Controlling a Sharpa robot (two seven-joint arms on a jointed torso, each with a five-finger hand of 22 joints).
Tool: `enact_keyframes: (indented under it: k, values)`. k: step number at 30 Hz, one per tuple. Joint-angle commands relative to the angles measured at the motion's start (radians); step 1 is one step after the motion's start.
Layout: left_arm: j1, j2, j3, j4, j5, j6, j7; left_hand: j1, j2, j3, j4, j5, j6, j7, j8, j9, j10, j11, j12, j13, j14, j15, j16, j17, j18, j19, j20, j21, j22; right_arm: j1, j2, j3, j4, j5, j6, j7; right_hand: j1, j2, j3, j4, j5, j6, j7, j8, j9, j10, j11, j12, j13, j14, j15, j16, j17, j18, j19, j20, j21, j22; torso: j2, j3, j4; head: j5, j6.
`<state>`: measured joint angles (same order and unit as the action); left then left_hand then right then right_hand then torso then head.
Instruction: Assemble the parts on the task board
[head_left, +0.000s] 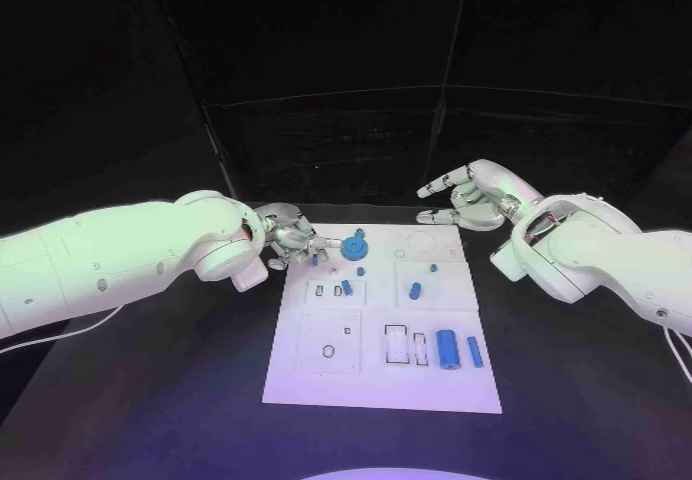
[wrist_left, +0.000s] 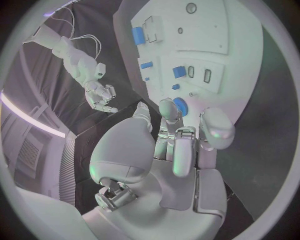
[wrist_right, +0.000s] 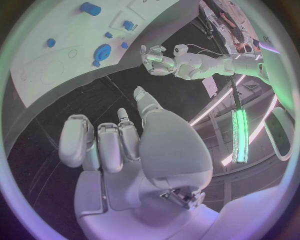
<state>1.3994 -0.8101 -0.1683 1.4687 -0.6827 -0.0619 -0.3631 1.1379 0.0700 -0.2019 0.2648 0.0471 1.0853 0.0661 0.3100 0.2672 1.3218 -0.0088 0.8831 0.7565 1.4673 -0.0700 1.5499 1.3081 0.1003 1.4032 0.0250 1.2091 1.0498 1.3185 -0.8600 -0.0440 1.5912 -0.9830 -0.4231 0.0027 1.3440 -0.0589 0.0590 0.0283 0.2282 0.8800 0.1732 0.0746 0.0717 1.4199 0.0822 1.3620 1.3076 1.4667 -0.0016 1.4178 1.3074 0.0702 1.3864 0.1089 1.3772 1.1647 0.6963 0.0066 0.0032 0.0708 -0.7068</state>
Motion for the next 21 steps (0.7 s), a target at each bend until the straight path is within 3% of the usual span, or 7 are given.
enact_keyframes:
  k: [1,7,15,21]
  values:
    - [0.005,0.031,0.0,-0.022,-0.106,0.076,-0.163,-0.006,0.001,-0.021,0.012,0.001,-0.01,0.0,0.022,0.023,-0.003,-0.003,0.058,0.062,0.1,-0.005,0.014,0.249,-0.012,0.0,0.004,0.034,0.043,0.002,0.005,0.001,-0.007,0.016,-0.009,-0.015,0.007,0.003,-0.008,0.001,0.004,0.0,-0.003,0.005,0.001,0.0,-0.003,-0.003,0.072,0.056,0.0,0.004,0.029,0.011,0.0,-0.004,-0.005,-0.002,-0.005,0.0013,-0.0003,0.002,-0.003]
    - [0.009,0.097,-0.002,-0.067,-0.117,0.096,-0.208,-0.004,0.016,-0.057,0.021,0.0,-0.033,-0.006,0.074,0.078,-0.006,-0.006,0.132,0.141,0.103,-0.007,0.021,0.263,-0.018,0.006,0.005,0.085,0.108,0.003,0.015,0.001,-0.021,0.003,0.001,-0.032,0.006,0.002,-0.01,0.002,0.004,0.0,-0.003,0.006,0.001,0.0,-0.003,-0.004,0.072,0.056,0.0,0.004,0.029,0.011,0.0,-0.004,-0.006,-0.004,-0.006,0.0021,-0.0011,0.002,-0.002]
    - [0.01,0.147,-0.003,-0.105,-0.121,0.16,-0.244,0.018,0.032,-0.074,0.011,0.0,-0.069,-0.004,0.112,0.126,-0.022,-0.003,0.152,0.163,0.103,-0.004,0.021,0.263,-0.018,0.0,0.007,0.098,0.124,0.003,0.027,0.001,-0.036,-0.003,0.012,-0.038,0.004,0.0,-0.018,0.005,0.01,-0.004,-0.003,0.004,0.001,0.0,-0.003,-0.004,0.071,0.056,-0.001,0.004,0.029,0.011,0.001,-0.004,-0.009,-0.007,-0.003,0.001,0.0005,0.004,-0.001]
    - [0.011,0.178,-0.003,-0.124,-0.133,0.208,-0.252,0.024,0.036,-0.075,0.009,0.001,-0.075,-0.004,0.121,0.137,-0.023,-0.002,0.158,0.17,0.103,-0.004,0.021,0.263,-0.02,0.003,0.009,0.105,0.136,0.003,0.033,0.001,-0.039,-0.004,0.018,-0.041,0.002,0.0,-0.024,0.01,0.017,-0.007,-0.003,0.004,0.0,0.002,-0.003,-0.004,0.071,0.056,-0.001,0.004,0.029,0.011,0.002,-0.004,-0.011,-0.008,-0.003,0.0006,-0.0008,0.007,-0.002]
